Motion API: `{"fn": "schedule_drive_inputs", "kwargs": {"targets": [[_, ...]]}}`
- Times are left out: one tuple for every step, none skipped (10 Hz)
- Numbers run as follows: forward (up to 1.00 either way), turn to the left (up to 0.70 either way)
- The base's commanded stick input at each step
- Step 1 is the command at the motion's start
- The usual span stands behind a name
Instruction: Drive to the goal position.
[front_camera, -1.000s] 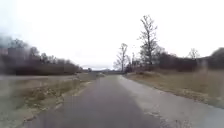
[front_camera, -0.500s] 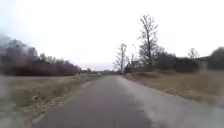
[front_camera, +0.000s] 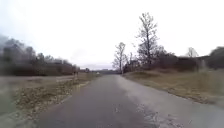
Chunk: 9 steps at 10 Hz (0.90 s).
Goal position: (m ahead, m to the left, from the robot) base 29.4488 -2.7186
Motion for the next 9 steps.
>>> {"fn": "schedule_drive_inputs", "kwargs": {"targets": [[1.0, 0.0], [1.0, 0.0], [1.0, 0.0], [1.0, 0.0], [1.0, 0.0], [1.0, 0.0], [1.0, 0.0], [1.0, 0.0], [1.0, 0.0]]}}
